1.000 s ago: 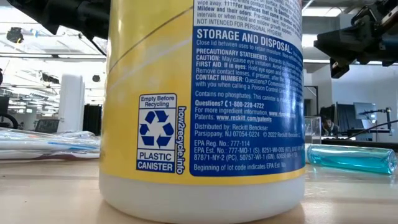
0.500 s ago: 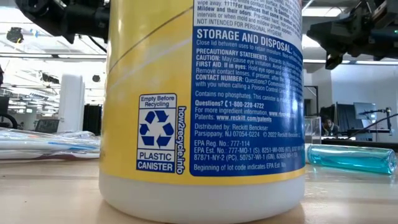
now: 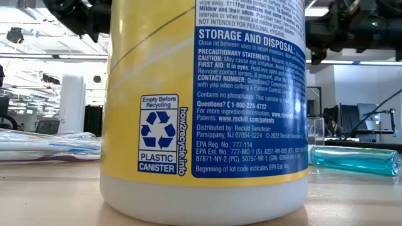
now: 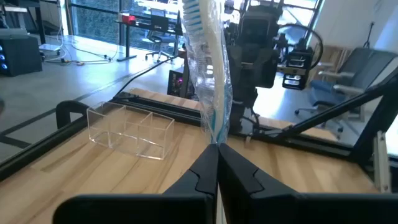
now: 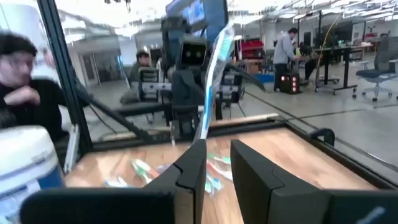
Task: Pick & Place toothbrushing station
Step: Put the blue toothbrush into the transparent organizer
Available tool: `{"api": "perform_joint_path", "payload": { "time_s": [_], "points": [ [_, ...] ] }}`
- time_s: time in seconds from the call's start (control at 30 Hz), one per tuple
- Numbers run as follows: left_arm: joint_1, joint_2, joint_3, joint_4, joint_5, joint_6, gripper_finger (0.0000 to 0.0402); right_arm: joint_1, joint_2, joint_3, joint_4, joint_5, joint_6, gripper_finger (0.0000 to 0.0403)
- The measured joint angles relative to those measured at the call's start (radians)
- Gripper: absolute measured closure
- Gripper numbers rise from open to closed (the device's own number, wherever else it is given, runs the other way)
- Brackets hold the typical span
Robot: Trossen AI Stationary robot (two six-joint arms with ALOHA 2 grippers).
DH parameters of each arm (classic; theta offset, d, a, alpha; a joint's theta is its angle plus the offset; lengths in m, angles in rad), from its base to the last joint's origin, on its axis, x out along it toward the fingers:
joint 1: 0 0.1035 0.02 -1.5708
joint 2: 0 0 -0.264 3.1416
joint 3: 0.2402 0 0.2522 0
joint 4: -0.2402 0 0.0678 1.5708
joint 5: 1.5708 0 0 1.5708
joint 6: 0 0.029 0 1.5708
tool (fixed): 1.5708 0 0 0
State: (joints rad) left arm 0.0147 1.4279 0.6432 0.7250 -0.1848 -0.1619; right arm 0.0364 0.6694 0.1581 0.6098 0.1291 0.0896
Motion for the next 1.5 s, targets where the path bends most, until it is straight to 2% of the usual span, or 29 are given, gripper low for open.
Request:
{"api": "perform_joint_path", "payload": {
  "time_s": [0.2, 0.7, 1.03, 1.17, 1.3, 1.5],
  "points": [
    [0.0, 0.047, 0.049, 0.002, 0.037, 0.028, 0.0401, 0.0, 0.135, 0.098, 0.03, 0.0, -0.046, 0.0337],
    [-0.003, 0.041, 0.058, 0.001, 0.062, 0.035, 0.0401, -0.045, 0.426, 0.314, 0.03, -0.001, -0.037, 0.0337],
    [-0.003, 0.041, 0.058, 0.001, 0.063, 0.035, 0.0401, -0.049, 0.563, 0.445, 0.037, -0.103, -0.037, 0.0337],
    [-0.008, 0.041, 0.057, 0.001, 0.062, 0.054, 0.0401, -0.059, 0.594, 0.471, 0.035, -0.111, -0.037, 0.0334],
    [-0.013, 0.041, 0.057, 0.001, 0.063, 0.057, 0.0401, -0.07, 0.616, 0.491, 0.035, -0.16, -0.037, 0.0315],
    [-0.014, 0.041, 0.057, 0.001, 0.062, 0.061, 0.0401, -0.072, 0.616, 0.492, 0.04, -0.193, -0.033, 0.0257]
  ]
}}
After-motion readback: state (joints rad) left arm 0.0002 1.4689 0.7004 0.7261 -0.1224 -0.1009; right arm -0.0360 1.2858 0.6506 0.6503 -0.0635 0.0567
